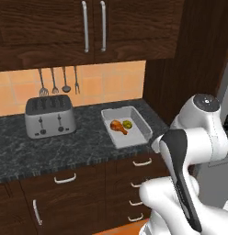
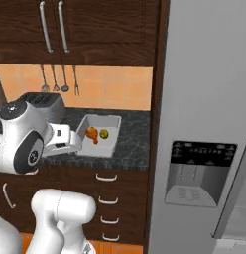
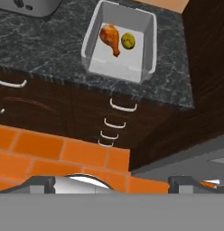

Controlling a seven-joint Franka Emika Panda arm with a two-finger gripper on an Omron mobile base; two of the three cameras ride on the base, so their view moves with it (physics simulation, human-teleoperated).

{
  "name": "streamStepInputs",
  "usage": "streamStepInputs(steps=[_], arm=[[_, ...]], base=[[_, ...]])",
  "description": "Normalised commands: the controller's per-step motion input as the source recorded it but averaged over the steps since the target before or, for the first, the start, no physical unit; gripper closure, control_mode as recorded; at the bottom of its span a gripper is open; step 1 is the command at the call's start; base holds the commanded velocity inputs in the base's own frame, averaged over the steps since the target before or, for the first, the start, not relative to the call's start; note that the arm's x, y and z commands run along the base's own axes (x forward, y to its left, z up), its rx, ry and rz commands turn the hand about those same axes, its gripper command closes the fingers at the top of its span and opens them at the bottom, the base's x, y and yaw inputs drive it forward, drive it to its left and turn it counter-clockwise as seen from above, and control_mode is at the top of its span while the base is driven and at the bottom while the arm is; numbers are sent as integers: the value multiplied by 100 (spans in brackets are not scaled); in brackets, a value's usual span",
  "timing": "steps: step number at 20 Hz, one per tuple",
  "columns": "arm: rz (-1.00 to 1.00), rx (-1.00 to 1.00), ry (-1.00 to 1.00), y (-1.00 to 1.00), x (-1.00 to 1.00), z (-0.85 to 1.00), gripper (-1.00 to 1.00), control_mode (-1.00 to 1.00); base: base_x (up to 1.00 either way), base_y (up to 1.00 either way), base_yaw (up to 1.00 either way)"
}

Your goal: Place one lemon and one chicken drumstick in each tupperware on the nearby counter, to pack two identical lunches.

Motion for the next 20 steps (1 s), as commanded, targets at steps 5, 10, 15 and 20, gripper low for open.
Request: streamStepInputs(steps=[5, 10, 15, 20], arm=[[0, 0, 0, 0, 0, 0, -100, 100], [0, 0, 0, 0, 0, 0, -100, 100], [0, 0, 0, 0, 0, 0, -100, 100], [0, 0, 0, 0, 0, 0, -100, 100]], base=[[-54, -100, -18], [-2, -100, -10], [26, -95, -6], [42, -70, -1]])
